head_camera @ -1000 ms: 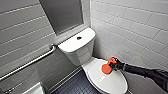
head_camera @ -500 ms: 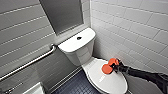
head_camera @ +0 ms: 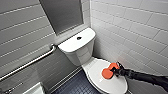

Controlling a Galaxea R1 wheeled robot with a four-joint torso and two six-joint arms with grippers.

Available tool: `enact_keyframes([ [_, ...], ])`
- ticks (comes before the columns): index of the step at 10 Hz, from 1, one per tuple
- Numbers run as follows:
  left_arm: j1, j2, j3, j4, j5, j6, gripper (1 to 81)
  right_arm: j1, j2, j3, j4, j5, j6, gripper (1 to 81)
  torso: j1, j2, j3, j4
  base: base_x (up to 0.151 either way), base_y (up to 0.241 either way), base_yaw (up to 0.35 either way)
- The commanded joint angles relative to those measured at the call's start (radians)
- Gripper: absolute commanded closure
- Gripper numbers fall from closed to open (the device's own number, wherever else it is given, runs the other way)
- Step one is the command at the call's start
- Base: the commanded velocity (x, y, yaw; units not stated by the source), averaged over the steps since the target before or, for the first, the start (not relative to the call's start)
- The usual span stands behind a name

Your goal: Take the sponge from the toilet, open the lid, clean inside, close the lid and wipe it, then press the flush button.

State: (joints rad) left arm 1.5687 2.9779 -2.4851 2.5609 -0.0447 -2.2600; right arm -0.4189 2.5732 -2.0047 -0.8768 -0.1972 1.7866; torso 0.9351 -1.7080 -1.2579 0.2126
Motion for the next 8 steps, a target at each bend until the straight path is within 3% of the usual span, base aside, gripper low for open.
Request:
enact_keyframes([
  [1, 0.032, -0.014, 0.008, 0.021, 0.022, 0.0, 1.0, 0.078, -0.101, 0.17, -0.013, -0.139, 0.033, 81.1, 0.0, 0.0, 0.0, 0.0, 0.0, 0.0, 0.0],
  [6, 0.032, -0.017, 0.009, 0.032, 0.02, 0.0, 1.0, -0.028, -0.264, 0.25, -0.016, -0.128, 0.045, 81.1, 0.0, 0.0, 0.0, 0.0, 0.0, 0.0, 0.0],
  [8, 0.032, -0.016, 0.009, 0.033, 0.02, 0.0, 1.0, -0.044, -0.374, 0.357, -0.031, -0.128, 0.047, 81.1, 0.0, 0.0, 0.0, 0.0, 0.0, 0.0, 0.0],
])
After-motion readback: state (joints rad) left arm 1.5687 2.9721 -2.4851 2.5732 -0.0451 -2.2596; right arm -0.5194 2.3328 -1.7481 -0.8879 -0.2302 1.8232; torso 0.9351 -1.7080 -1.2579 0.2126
